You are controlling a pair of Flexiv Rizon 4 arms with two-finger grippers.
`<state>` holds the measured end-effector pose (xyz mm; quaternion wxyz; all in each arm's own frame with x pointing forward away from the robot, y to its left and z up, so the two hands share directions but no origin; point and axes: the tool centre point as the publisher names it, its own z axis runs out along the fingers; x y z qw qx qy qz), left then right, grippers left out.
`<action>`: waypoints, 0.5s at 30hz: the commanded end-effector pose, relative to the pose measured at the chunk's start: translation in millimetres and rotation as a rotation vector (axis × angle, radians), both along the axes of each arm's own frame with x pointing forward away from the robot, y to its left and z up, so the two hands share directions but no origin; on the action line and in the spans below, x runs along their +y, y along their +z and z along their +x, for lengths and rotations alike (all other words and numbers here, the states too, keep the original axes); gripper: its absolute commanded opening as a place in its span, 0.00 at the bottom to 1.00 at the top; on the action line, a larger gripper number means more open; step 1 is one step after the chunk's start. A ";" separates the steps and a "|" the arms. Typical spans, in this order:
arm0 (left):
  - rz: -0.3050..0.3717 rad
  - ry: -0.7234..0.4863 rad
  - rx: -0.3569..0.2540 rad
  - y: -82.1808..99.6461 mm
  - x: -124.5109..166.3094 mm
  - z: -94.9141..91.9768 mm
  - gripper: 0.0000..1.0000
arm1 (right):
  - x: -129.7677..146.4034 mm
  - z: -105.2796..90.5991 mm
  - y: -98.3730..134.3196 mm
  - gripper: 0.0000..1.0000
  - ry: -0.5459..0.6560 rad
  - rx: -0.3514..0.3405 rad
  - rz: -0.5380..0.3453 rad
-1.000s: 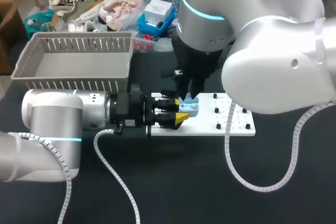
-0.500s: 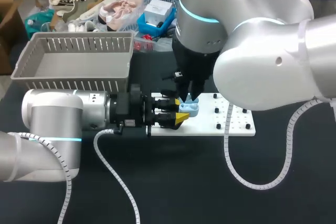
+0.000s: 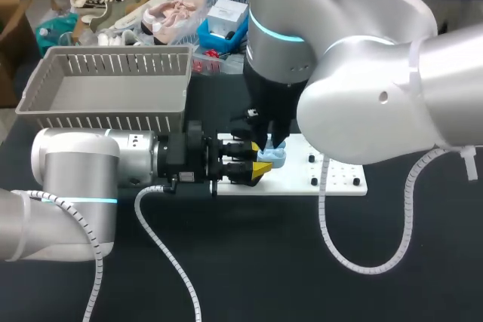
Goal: Pick up each earbud case from the left stands, insert the matching earbuds, close the lid, and place the case in the box.
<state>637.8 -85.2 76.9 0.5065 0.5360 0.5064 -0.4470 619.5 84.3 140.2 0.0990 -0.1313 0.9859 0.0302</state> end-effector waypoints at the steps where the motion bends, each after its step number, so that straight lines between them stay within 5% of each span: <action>1: -0.001 0.003 -0.002 -0.1 0.5 -0.9 0.00 | 2.2 2.6 -3.6 0.00 -0.003 -0.005 0.000; 15: -0.001 0.003 -0.002 -0.1 0.5 -0.9 0.00 | 2.8 6.9 -7.8 0.00 0.003 -0.013 0.005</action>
